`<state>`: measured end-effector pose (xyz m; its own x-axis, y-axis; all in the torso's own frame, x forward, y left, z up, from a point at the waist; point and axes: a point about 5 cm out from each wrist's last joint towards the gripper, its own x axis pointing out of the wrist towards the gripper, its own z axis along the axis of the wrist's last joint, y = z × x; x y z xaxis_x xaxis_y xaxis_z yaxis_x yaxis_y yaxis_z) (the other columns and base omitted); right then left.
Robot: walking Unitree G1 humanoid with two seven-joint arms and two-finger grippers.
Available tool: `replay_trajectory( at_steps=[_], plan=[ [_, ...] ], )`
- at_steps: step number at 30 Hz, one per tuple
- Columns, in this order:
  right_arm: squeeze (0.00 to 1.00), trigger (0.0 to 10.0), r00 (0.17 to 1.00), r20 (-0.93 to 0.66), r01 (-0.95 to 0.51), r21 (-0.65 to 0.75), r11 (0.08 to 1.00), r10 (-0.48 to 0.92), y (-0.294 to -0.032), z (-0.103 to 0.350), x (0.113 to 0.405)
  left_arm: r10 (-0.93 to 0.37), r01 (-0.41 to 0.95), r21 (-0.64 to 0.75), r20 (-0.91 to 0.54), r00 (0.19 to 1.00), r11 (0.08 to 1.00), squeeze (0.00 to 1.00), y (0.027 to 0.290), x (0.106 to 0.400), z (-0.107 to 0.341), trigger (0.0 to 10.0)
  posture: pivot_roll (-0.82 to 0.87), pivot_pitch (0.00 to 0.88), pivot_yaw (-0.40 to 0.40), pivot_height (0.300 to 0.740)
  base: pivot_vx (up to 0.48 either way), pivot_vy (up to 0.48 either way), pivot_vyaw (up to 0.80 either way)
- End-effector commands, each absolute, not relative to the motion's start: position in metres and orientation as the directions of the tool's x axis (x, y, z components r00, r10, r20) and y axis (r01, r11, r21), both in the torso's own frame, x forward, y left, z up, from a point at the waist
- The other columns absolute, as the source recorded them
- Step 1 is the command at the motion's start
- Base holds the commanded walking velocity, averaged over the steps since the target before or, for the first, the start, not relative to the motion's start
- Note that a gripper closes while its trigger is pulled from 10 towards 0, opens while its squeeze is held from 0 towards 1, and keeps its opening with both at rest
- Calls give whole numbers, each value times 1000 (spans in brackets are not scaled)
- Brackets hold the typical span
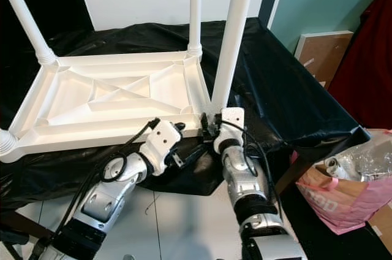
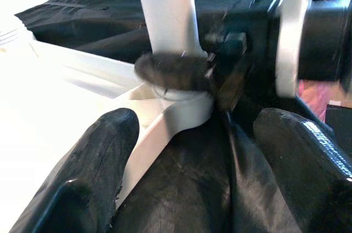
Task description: Building children table
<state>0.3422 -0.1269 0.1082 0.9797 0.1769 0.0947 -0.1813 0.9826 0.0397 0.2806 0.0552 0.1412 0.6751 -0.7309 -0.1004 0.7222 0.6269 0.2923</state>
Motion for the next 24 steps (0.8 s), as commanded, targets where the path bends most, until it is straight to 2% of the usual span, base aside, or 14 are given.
replay_trajectory(
  at_steps=[1, 2, 3, 4, 7, 9, 20, 21, 22, 23, 24],
  plan=[
    [333, 10000, 971, 94, -225, 46, 973, 220, -129, 105, 340, -705, 694, 303, -91, 704, 653, 0, 57, 281, 141, 10000, 16, 37, -37, 740, 0, 0, 0],
    [333, 10000, 971, 94, -225, 46, 973, 220, -129, 105, 340, -705, 694, 303, -91, 704, 653, 0, 57, 281, 141, 10000, 16, 37, -37, 740, 0, 0, 0],
    [0, 10000, 956, 91, -283, 20, 959, 280, -132, 105, 341, -706, 696, 301, -92, 702, 652, 0, 56, 281, 141, 10000, 13, 40, -36, 740, 0, 0, 0],
    [0, 10000, 956, 91, -283, 20, 959, 280, -132, 105, 341, -706, 696, 301, -92, 702, 652, 0, 56, 281, 141, 10000, 13, 40, -36, 740, 0, 0, 0],
    [0, 10000, 890, 71, -446, -73, 892, 451, -134, 111, 345, -712, 702, 299, -94, 695, 646, 0, 55, 281, 141, 10000, 11, 41, -32, 740, 0, 0, 0],
    [0, 10000, 861, 55, -498, -108, 860, 505, -133, 115, 349, -715, 705, 299, -96, 692, 643, 0, 55, 282, 141, 10000, 11, 41, -31, 740, 0, 0, 0],
    [0, 10000, 815, -7, -571, -178, 801, 579, -127, 125, 362, -716, 706, 302, -95, 692, 641, 0, 54, 282, 142, 10000, 22, 41, -35, 740, 0, 0, 0],
    [0, 9608, 811, -14, -577, -177, 797, 585, -127, 125, 362, -715, 705, 301, -95, 692, 642, 0, 54, 281, 142, 10000, 30, 42, -39, 740, 0, 0, 0],
    [0, 3608, 806, -27, -586, -174, 792, 591, -127, 123, 362, -714, 703, 301, -94, 694, 644, 0, 54, 281, 142, 10000, 35, 41, -41, 740, 0, 0, 0],
    [0, 1294, 802, -38, -593, -168, 788, 596, -127, 120, 362, -713, 702, 301, -92, 695, 646, 0, 54, 281, 142, 10000, 38, 42, -42, 740, 0, 0, 0],
    [0, 0, 802, -49, -594, -165, 788, 595, -128, 118, 362, -711, 700, 301, -92, 697, 647, 0, 55, 281, 143, 10000, 38, 42, -42, 740, 0, 0, 0]
  ],
)
